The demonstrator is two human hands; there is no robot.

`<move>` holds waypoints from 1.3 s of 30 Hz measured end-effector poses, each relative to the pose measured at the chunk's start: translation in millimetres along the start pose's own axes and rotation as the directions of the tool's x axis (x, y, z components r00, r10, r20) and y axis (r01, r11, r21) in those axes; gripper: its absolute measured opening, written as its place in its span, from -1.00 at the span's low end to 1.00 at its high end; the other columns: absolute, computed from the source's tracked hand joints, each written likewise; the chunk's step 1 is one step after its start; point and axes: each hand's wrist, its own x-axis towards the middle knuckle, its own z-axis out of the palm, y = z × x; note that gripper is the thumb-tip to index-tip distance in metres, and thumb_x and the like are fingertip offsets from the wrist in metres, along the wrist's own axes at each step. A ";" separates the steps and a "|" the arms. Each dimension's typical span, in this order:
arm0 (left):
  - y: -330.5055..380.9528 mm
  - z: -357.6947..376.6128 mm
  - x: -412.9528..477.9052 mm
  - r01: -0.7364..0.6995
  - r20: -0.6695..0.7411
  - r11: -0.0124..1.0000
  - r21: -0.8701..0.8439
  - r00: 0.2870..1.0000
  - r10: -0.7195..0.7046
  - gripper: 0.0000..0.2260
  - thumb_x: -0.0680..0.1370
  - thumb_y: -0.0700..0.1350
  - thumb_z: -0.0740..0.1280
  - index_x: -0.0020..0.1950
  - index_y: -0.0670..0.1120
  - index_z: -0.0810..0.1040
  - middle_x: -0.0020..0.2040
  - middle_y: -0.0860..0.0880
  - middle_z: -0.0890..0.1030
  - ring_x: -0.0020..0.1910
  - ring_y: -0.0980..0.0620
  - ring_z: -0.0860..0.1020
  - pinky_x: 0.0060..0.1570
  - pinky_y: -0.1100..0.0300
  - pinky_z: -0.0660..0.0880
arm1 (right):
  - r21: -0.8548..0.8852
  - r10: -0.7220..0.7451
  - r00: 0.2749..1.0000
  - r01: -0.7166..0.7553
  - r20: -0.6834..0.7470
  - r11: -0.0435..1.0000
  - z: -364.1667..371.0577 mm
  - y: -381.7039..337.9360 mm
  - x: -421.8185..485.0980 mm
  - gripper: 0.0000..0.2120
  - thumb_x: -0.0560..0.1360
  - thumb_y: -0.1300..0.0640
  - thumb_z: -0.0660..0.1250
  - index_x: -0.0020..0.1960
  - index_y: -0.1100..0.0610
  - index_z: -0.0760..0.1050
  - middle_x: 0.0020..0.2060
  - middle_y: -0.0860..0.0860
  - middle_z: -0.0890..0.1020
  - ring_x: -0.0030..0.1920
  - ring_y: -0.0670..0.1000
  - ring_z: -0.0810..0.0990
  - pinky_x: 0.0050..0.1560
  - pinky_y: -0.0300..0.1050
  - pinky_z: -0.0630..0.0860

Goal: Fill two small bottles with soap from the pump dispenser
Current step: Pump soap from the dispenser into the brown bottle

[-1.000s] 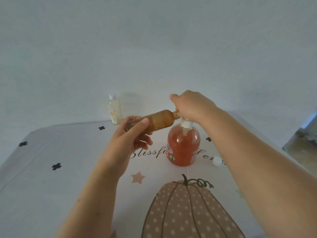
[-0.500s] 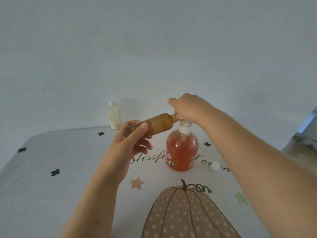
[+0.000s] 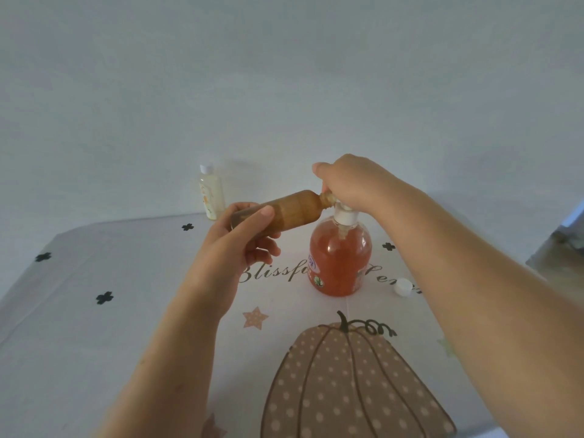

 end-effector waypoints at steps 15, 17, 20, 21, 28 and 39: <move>3.5 3.3 -3.9 -0.022 0.005 1.000 -0.005 1.000 0.022 -0.69 0.47 0.03 0.37 0.08 -0.15 0.50 -0.20 -0.12 0.61 -0.30 -0.07 0.57 -0.34 0.20 0.50 | -0.057 0.007 0.999 -0.010 -0.039 0.998 -8.3 -0.2 15.1 -0.55 0.64 -0.11 0.08 0.01 0.19 0.61 -0.19 0.10 0.66 -0.18 0.09 0.55 -0.10 -0.05 0.40; 3.6 3.6 -4.0 -0.020 0.006 1.000 -0.007 1.000 0.020 -0.69 0.46 0.03 0.37 0.08 -0.16 0.50 -0.21 -0.12 0.61 -0.31 -0.07 0.56 -0.35 0.20 0.50 | -0.038 -0.002 1.000 0.001 -0.023 0.999 -6.1 0.4 15.3 -0.55 0.65 -0.08 0.08 0.08 0.20 0.62 -0.05 0.14 0.70 -0.12 0.12 0.59 0.02 -0.02 0.47; 2.6 4.2 -3.9 -0.012 0.002 1.000 -0.013 1.000 0.012 -0.67 0.46 0.02 0.36 0.09 -0.17 0.50 -0.23 -0.11 0.61 -0.31 -0.07 0.56 -0.36 0.20 0.49 | -0.028 -0.016 1.000 0.016 0.000 0.999 -5.1 0.9 16.6 -0.55 0.66 -0.05 0.06 0.10 0.22 0.62 0.04 0.17 0.70 -0.03 0.16 0.64 0.19 0.05 0.49; 2.2 4.3 -3.0 -0.009 -0.001 1.000 -0.015 1.000 0.009 -0.67 0.46 0.02 0.36 0.09 -0.18 0.50 -0.23 -0.11 0.61 -0.32 -0.07 0.56 -0.36 0.20 0.49 | -0.032 -0.020 1.000 0.020 0.002 0.999 -4.6 1.4 17.5 -0.56 0.66 -0.03 0.06 0.10 0.22 0.61 0.04 0.17 0.69 -0.04 0.16 0.62 0.20 0.06 0.49; -0.9 2.4 1.1 0.007 -0.038 1.000 0.000 0.999 -0.007 -0.70 0.43 0.02 0.38 0.03 -0.16 0.52 -0.27 -0.10 0.60 -0.34 -0.06 0.56 -0.36 0.18 0.49 | -0.104 -0.085 0.996 0.086 0.016 0.991 3.2 7.1 15.8 -0.71 0.68 0.14 0.06 0.19 0.15 0.53 0.08 0.15 0.63 0.12 0.19 0.60 0.25 0.14 0.52; 0.9 5.1 -2.2 0.004 -0.032 1.000 -0.015 0.999 -0.004 -0.68 0.44 0.02 0.38 0.05 -0.18 0.52 -0.25 -0.12 0.60 -0.35 -0.06 0.55 -0.37 0.19 0.48 | 0.049 -0.020 0.999 0.021 -0.029 0.999 -3.1 4.4 18.6 -0.55 0.62 -0.11 0.10 0.02 0.16 0.64 -0.15 0.10 0.70 -0.06 0.13 0.66 0.12 0.04 0.53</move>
